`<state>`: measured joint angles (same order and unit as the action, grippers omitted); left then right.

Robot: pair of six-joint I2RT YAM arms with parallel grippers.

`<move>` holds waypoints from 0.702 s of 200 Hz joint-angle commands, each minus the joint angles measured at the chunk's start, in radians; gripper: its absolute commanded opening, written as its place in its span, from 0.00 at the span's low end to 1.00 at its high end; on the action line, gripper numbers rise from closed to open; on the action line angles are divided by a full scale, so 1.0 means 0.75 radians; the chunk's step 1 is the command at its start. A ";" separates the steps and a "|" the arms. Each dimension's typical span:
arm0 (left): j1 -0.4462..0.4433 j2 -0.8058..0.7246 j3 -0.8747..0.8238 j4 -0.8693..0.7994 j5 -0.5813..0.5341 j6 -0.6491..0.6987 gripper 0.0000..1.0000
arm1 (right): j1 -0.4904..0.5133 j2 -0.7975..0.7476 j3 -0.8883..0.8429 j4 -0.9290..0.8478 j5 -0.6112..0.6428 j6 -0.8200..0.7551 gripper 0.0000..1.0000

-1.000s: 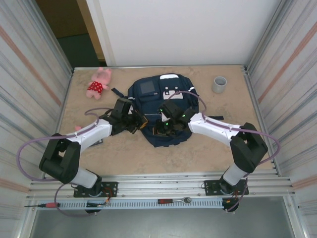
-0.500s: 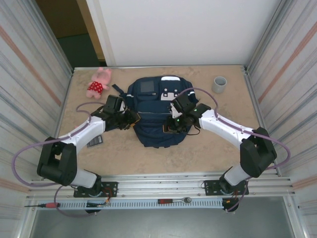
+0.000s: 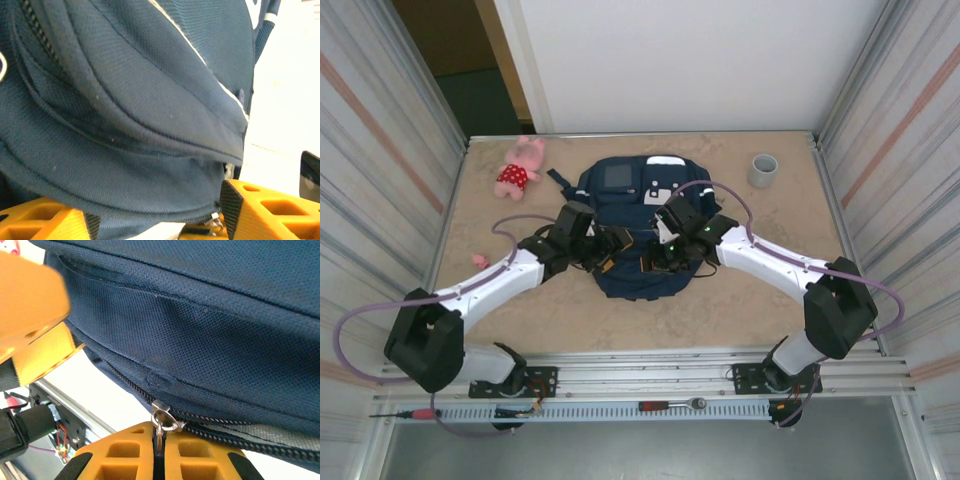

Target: Pack the student bag

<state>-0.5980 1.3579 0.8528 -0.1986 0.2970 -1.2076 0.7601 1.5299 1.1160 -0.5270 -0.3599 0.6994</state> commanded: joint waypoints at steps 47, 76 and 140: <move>0.101 0.082 0.046 -0.073 -0.065 0.193 0.00 | -0.079 -0.156 -0.086 -0.022 -0.034 -0.007 0.00; 0.202 -0.004 0.019 -0.255 -0.081 0.426 0.00 | -0.240 -0.228 -0.149 -0.116 -0.043 -0.086 0.00; 0.278 -0.091 0.025 -0.394 -0.042 0.665 0.03 | -0.318 -0.164 -0.099 -0.130 -0.116 -0.181 0.00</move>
<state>-0.4629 1.3384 0.8715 -0.2955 0.4023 -0.8505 0.5735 1.4136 1.0153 -0.5007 -0.5369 0.5888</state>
